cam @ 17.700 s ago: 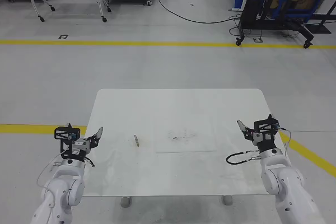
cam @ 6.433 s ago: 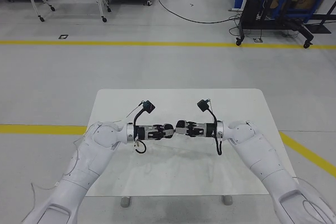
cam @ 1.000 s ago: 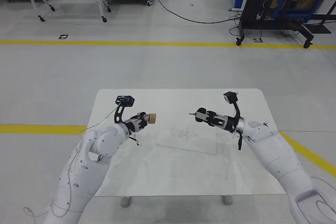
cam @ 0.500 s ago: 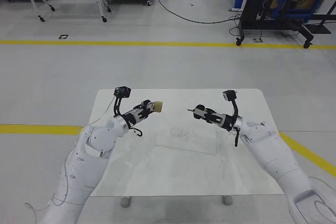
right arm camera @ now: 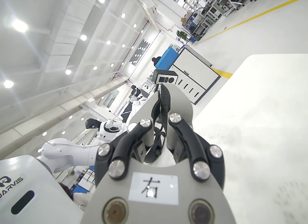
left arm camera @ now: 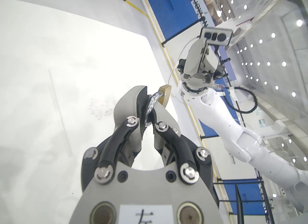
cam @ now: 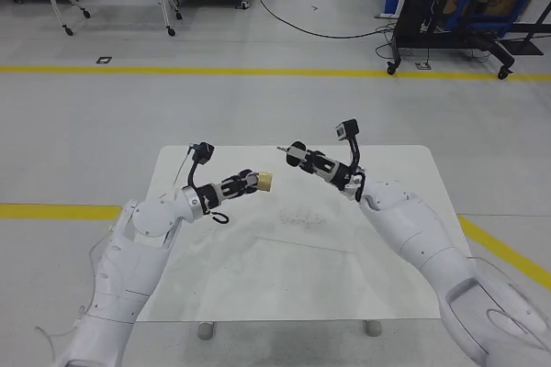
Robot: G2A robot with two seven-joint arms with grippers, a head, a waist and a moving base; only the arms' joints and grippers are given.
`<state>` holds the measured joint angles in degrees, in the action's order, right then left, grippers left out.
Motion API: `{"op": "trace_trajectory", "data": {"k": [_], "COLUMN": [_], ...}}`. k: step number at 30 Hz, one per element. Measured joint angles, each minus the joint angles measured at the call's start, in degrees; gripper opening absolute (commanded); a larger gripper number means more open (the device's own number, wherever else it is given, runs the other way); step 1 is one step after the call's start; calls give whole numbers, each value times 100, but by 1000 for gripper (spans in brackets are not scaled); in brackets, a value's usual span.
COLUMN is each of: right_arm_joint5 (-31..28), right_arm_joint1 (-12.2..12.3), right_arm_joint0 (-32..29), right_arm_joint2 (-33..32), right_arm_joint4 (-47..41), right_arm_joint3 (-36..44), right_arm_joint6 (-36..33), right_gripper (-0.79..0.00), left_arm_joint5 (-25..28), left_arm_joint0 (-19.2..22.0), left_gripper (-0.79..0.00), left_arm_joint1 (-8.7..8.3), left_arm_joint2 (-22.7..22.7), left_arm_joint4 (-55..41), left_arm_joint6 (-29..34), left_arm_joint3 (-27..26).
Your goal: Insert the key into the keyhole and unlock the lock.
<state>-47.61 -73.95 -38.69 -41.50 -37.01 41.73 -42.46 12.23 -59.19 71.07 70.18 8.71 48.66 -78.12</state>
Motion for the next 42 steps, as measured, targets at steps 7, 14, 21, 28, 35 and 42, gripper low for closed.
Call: {"op": "trace_trajectory", "data": {"k": [7, 14, 21, 28, 35, 42], "right_arm_joint5": [47, 103, 288, 181, 208, 169], "right_arm_joint1": [-470, -788, -881, -822, -813, -572], "right_arm_joint0": [276, 377, 379, 341, 336, 122], "right_arm_joint2": [231, 239, 203, 15, 11, -201], "right_arm_joint4": [-892, -1497, -1414, -1364, -1301, -349], "right_arm_joint3": [-890, -1344, -1334, -1245, -1273, -970], "right_arm_joint6": [-633, -1500, -1710, -1602, -1544, -838], "right_gripper": [-785, -785, -785, -785, -785, -785], "left_arm_joint5": [222, 362, 391, 219, -72, -1462], "left_arm_joint0": [226, 311, 294, 278, 207, 294], "left_gripper": [-785, -785, -785, -785, -785, -785], "left_arm_joint1": [30, 36, 19, -2, -8, 9], "left_arm_joint2": [-163, -200, -93, -35, -53, -103], "left_arm_joint4": [-360, -722, -998, -811, -664, -1325], "left_arm_joint6": [126, 165, -13, -304, -474, 157], "left_arm_joint3": [329, 524, 608, 607, 622, 931]}}
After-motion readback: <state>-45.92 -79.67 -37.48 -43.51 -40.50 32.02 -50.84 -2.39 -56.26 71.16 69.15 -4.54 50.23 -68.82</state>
